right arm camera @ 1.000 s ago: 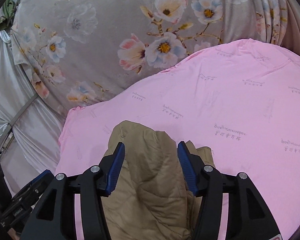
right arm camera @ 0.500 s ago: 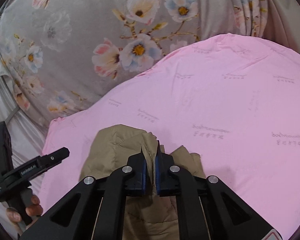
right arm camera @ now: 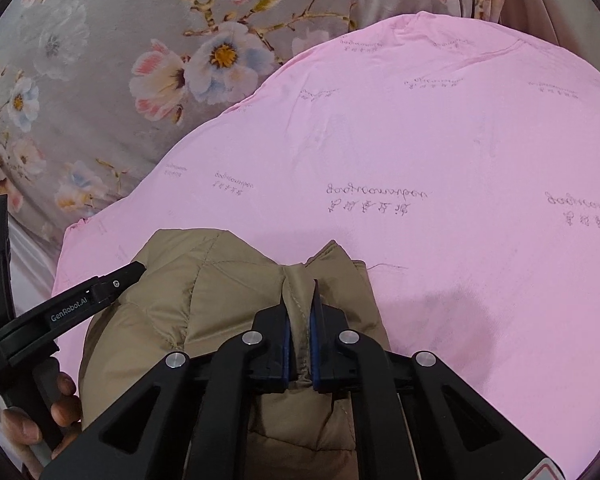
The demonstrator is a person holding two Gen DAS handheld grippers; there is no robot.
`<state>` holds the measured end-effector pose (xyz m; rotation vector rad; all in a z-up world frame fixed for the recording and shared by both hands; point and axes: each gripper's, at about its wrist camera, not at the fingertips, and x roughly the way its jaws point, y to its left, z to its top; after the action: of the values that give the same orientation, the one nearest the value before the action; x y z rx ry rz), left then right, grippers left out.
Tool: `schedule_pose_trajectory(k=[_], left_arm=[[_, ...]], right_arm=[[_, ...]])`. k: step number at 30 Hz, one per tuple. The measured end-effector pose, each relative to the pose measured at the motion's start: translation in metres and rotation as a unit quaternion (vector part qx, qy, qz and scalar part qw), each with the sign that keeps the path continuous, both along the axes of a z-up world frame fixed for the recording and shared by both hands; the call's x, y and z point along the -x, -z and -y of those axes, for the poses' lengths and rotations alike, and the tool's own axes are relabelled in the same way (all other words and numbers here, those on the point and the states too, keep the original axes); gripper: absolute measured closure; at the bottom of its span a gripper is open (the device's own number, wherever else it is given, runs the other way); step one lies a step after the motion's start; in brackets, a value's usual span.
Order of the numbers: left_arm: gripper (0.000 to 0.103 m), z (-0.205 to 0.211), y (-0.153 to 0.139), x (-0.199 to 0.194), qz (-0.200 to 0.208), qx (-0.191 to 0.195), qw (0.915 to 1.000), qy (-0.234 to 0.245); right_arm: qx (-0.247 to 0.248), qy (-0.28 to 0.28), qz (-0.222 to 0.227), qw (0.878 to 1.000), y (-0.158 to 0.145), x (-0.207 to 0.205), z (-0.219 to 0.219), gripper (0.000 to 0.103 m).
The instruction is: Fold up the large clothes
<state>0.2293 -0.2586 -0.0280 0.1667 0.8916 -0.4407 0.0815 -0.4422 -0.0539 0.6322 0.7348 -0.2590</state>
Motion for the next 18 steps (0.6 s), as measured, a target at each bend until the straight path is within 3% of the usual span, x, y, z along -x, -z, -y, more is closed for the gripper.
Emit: schedule_pose_trajectory(k=[18], left_arm=[[0.046,0.020,0.036,0.000,0.043,-0.034,0.9984,-0.011]], right_arm=[[-0.037,0.001,0.002,0.999,0.033,-0.005,0.007,0.099]])
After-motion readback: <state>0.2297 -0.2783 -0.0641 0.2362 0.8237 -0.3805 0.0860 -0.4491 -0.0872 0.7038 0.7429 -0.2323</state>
